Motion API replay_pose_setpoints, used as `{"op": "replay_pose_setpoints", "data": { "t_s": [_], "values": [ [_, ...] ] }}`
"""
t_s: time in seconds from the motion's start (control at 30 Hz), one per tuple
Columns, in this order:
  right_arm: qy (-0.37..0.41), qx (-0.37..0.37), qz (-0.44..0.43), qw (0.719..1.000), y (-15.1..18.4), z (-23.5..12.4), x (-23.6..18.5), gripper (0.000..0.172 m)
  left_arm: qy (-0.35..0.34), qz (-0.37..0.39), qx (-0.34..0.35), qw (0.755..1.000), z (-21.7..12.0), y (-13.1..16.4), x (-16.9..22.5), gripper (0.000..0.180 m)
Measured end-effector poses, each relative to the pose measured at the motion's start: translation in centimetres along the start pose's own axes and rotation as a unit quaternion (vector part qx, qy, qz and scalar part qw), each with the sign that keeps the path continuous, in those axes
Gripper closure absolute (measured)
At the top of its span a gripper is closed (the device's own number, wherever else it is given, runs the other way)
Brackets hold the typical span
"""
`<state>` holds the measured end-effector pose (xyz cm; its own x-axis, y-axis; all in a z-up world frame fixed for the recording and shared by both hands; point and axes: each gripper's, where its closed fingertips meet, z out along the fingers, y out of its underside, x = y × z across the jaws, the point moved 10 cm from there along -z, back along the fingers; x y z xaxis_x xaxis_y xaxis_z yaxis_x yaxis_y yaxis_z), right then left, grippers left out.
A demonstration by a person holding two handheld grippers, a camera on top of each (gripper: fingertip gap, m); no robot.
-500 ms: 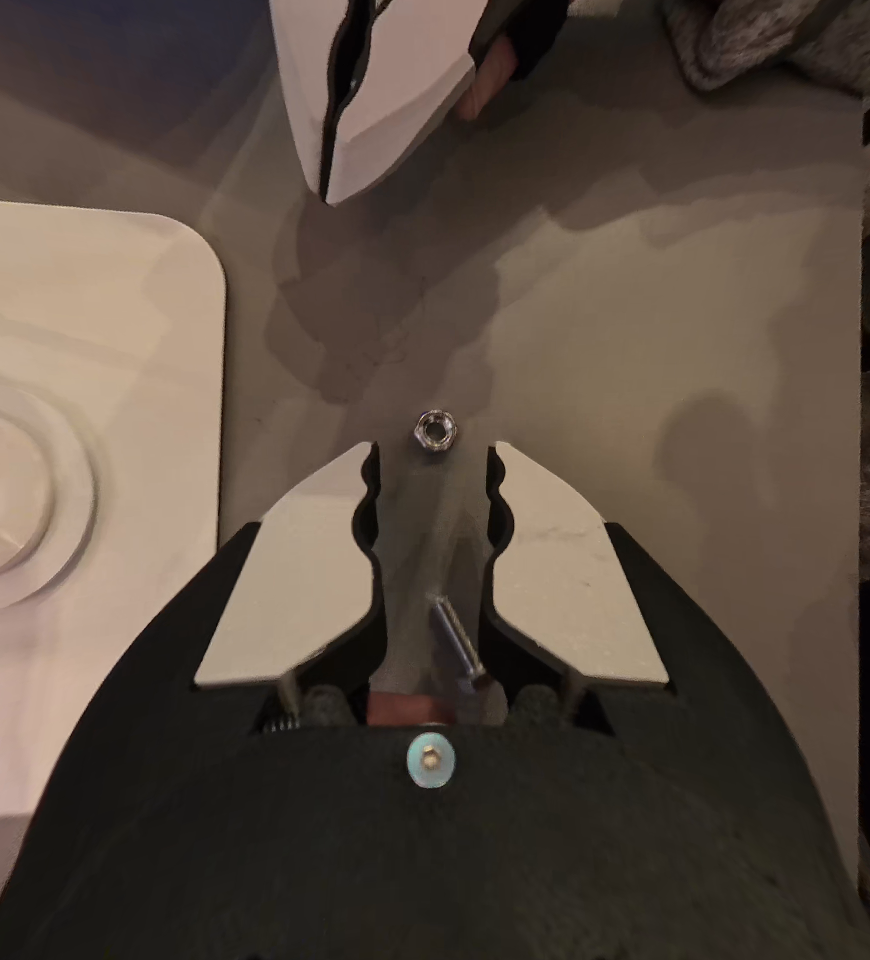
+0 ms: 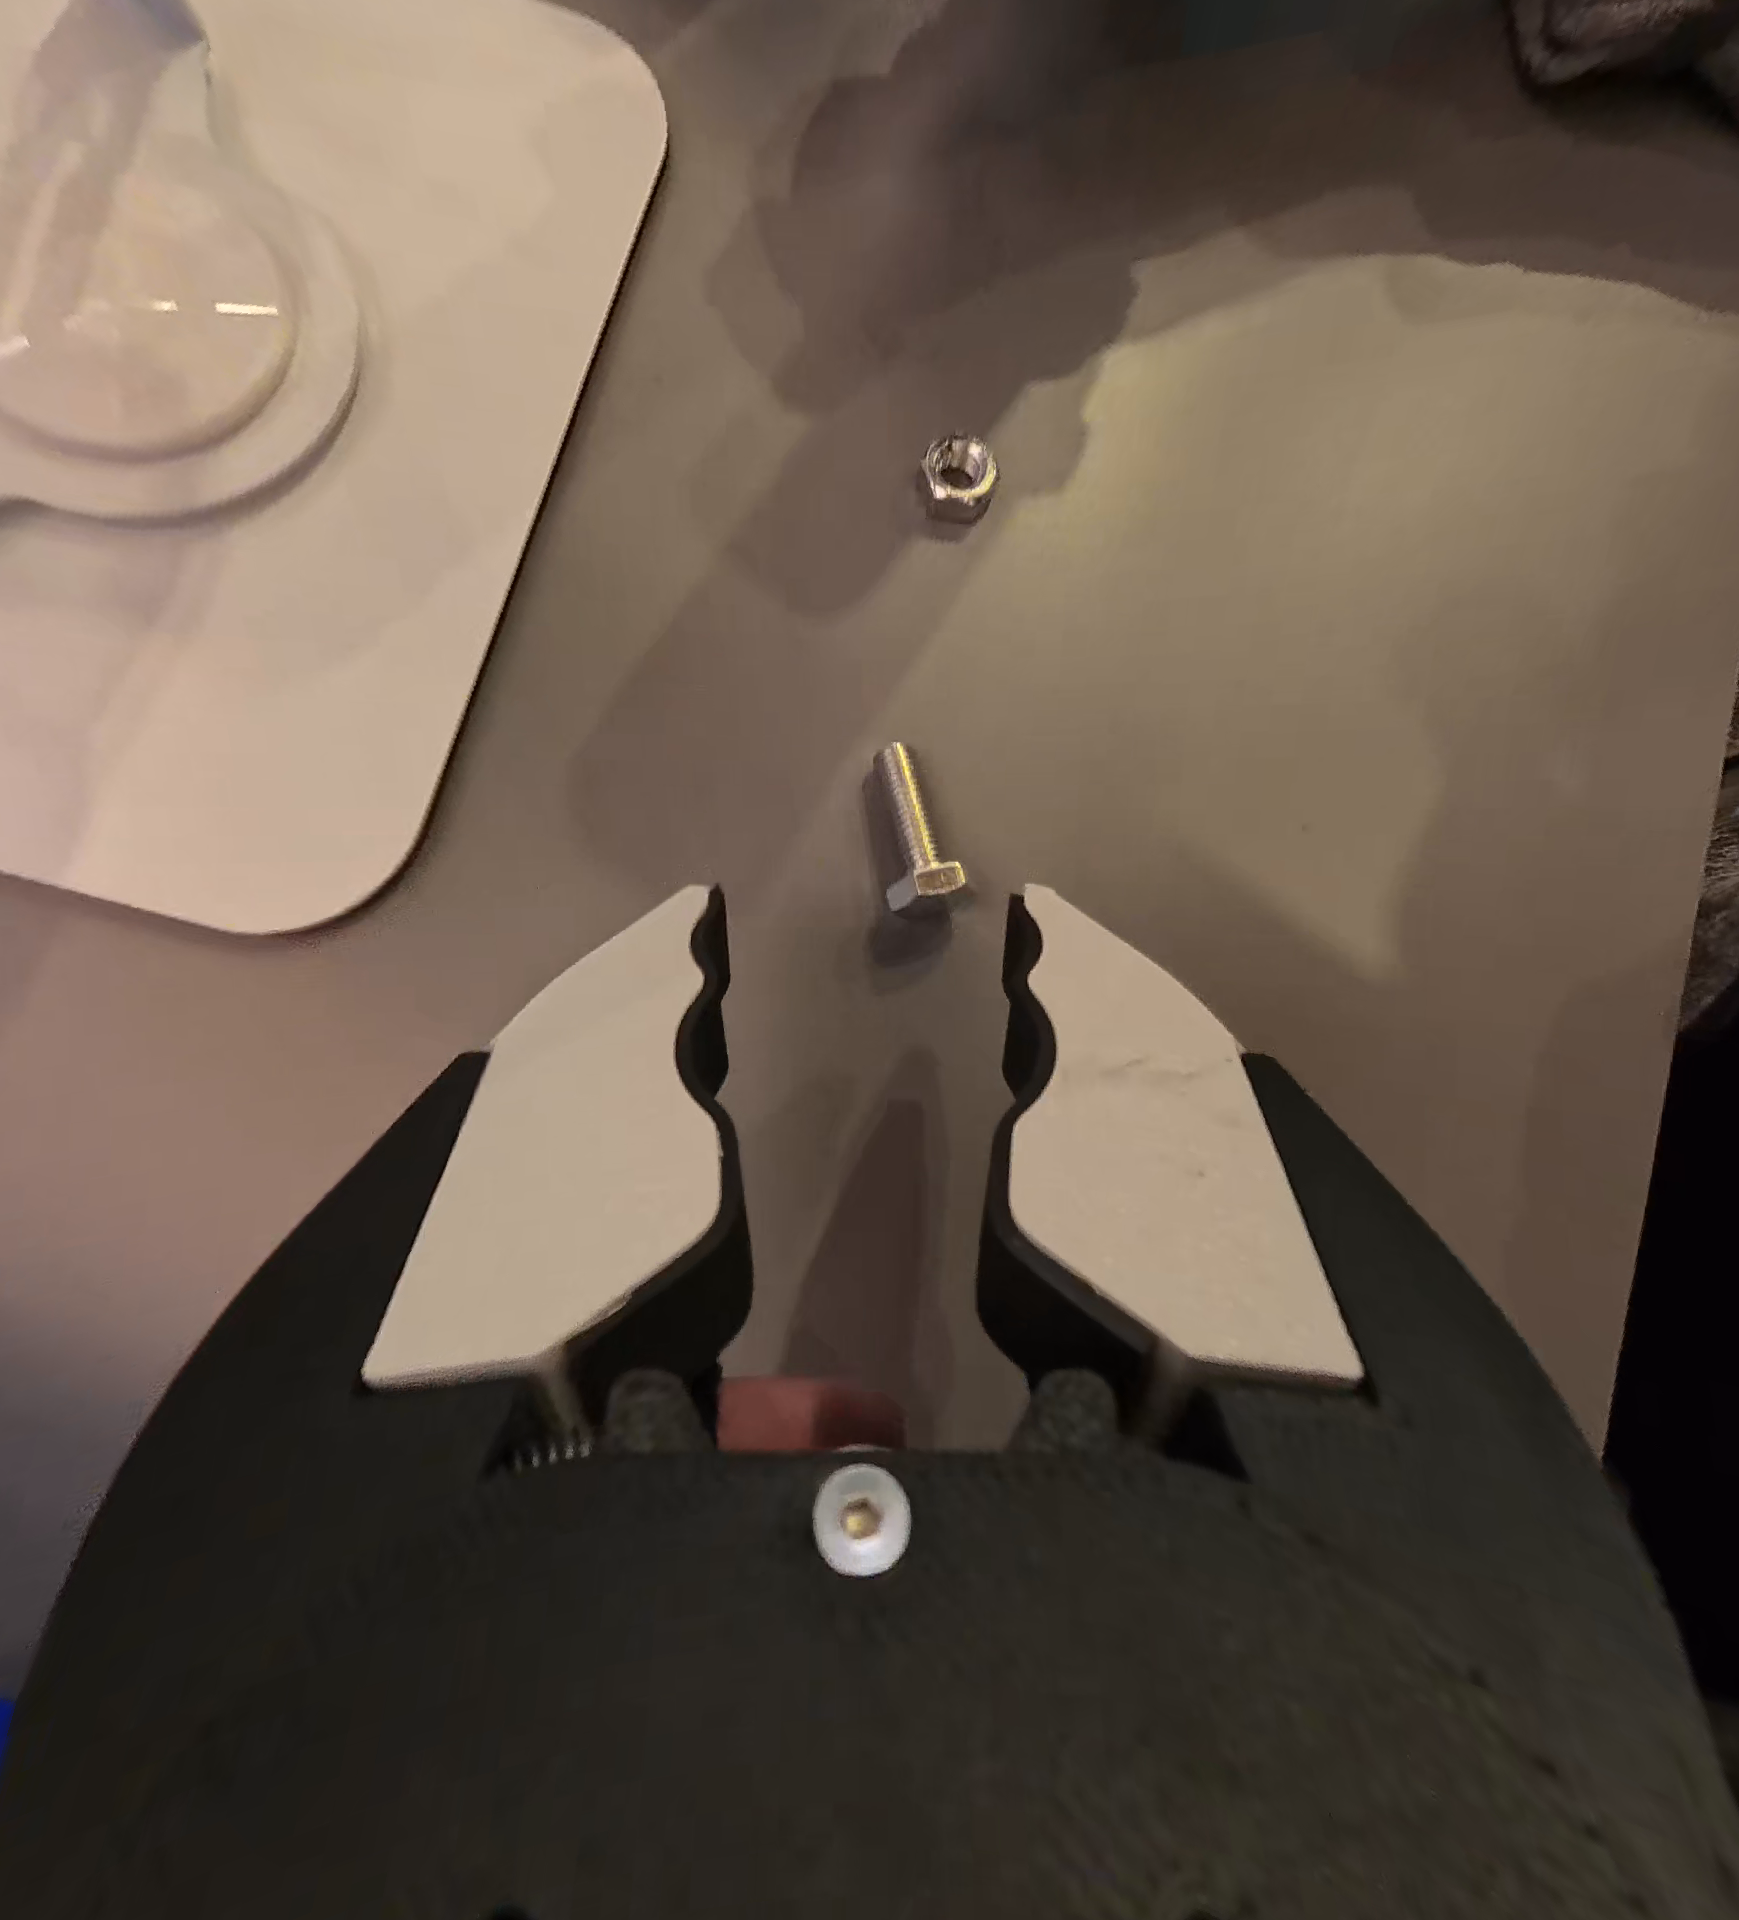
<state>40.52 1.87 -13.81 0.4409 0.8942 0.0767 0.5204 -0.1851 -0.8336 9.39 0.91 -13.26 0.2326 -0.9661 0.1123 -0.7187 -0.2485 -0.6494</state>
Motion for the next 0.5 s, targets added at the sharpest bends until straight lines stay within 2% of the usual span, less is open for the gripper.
{"op": "replay_pose_setpoints", "data": {
  "t_s": [0.2, 0.5],
  "values": [
    [0.001, 0.0, 0.0, 1.0, 0.0, 0.0, 0.0, 0.172, -0.002, -0.008, -0.024, 1.0, 1.3, 1.2, 1.1, 0.126],
    [0.005, 0.003, -0.003, 1.0, -0.1, -0.2, 0.0, 0.172, -0.017, -0.035, -0.026, 0.999, 2.7, 0.4, 1.4, 0.132]
  ]
}}
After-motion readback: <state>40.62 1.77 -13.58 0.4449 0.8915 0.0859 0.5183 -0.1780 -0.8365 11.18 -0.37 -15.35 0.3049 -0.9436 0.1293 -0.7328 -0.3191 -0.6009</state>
